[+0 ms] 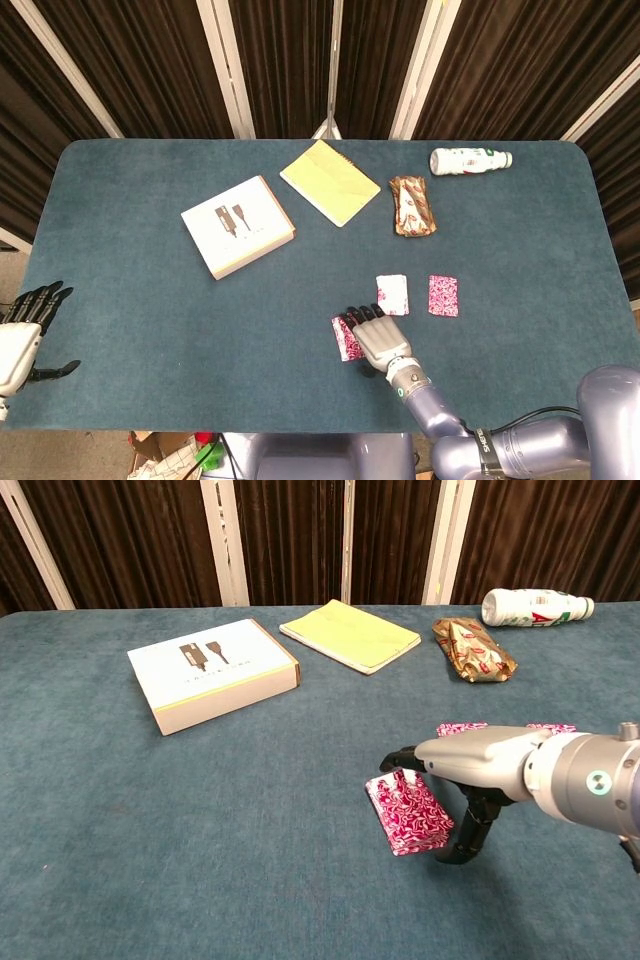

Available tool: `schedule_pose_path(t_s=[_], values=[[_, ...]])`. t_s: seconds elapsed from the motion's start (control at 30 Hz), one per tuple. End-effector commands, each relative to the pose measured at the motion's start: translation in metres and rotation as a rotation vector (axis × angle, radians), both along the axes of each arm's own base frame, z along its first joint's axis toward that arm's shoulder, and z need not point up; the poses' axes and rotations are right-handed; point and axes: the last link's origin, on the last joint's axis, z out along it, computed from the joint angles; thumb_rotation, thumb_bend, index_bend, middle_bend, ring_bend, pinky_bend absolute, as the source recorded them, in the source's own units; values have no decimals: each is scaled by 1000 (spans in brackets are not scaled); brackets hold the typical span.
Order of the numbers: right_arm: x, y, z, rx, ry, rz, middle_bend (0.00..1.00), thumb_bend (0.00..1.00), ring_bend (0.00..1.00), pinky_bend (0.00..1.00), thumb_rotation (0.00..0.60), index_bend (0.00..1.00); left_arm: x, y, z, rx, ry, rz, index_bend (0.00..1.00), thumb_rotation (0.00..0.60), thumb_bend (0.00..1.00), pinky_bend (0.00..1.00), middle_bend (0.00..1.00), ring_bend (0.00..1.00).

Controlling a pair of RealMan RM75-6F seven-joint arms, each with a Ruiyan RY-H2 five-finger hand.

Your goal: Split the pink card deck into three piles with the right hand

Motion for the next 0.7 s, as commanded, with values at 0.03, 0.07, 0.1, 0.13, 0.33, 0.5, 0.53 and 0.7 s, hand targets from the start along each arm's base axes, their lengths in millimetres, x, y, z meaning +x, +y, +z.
schedule_pose_path(t_s=[0.03, 0.07, 0.1, 0.13, 0.33, 0.5, 0.53, 0.7], values=[[-1, 2, 1, 2, 11, 1, 0, 303, 0, 0, 600, 0, 0, 0, 0, 1, 1, -1, 0, 600, 0, 0, 0, 0], [-1, 2, 1, 2, 15, 2, 0, 303, 0, 0, 600, 0, 0, 0, 0, 2, 0, -1, 0, 600, 0, 0, 0, 0], [-2, 2, 2, 0, 19, 4, 0, 303, 0, 0, 600, 0, 0, 0, 1, 4, -1, -1, 0, 600, 0, 0, 0, 0], [-2, 2, 4, -5, 24, 6, 0, 303, 0, 0, 600, 0, 0, 0, 1, 5, -1, -1, 0, 600, 0, 0, 0, 0], [-12, -7, 32, -113, 36, 29, 0, 303, 0, 0, 600, 0, 0, 0, 2, 16, -6, -10, 0, 600, 0, 0, 0, 0], [-39, -10, 78, -257, 24, 3, 0, 303, 0, 0, 600, 0, 1, -2, 1, 7, -3, -15, 0, 600, 0, 0, 0, 0], [-47, -8, 88, -282, 26, -1, 0, 303, 0, 0, 600, 0, 1, -3, 1, 4, 1, -18, 0, 600, 0, 0, 0, 0], [-90, 10, 137, -415, 54, -3, 0, 302, 0, 0, 600, 0, 3, -6, -2, 1, 20, -35, 0, 600, 0, 0, 0, 0]])
